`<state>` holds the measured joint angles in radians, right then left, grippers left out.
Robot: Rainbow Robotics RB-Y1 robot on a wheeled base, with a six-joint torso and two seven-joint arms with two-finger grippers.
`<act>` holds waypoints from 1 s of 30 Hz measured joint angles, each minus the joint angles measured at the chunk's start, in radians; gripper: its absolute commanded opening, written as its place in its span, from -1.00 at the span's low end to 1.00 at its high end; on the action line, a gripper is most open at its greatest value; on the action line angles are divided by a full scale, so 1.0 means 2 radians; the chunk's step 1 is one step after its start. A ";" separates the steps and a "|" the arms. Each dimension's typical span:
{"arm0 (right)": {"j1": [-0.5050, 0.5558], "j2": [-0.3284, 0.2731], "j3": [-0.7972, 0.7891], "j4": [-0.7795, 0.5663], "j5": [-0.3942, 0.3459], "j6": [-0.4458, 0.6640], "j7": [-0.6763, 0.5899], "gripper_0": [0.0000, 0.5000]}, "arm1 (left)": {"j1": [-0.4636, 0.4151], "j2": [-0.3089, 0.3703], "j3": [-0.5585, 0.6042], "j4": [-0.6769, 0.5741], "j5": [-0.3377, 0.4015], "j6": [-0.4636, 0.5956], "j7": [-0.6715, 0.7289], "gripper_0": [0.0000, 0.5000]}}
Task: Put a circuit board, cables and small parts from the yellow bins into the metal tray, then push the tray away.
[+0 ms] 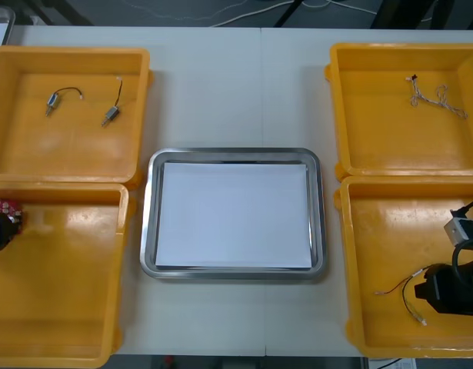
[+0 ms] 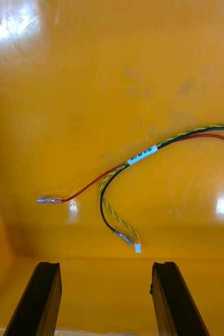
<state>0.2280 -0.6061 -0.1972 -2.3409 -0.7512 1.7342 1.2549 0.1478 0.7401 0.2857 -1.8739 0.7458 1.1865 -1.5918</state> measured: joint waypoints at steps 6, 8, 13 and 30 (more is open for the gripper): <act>-0.023 0.007 -0.004 0.000 0.009 0.033 -0.059 1.00 | 0.005 -0.005 0.000 0.000 -0.006 -0.003 0.000 0.85; -0.032 0.012 -0.004 0.000 0.012 0.044 -0.101 1.00 | 0.005 -0.008 0.000 0.000 -0.010 -0.003 0.000 0.83; -0.051 0.028 -0.004 0.003 0.020 0.054 -0.148 1.00 | 0.005 -0.014 0.000 0.000 -0.017 -0.006 0.000 0.82; -0.088 0.066 -0.018 0.064 0.049 0.044 -0.353 1.00 | 0.009 -0.027 0.000 0.000 -0.039 -0.020 0.000 0.76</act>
<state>0.0526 -0.4732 -0.2333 -2.2123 -0.6527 1.8218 0.5497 0.1654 0.6857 0.2849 -1.8737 0.6675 1.1456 -1.5919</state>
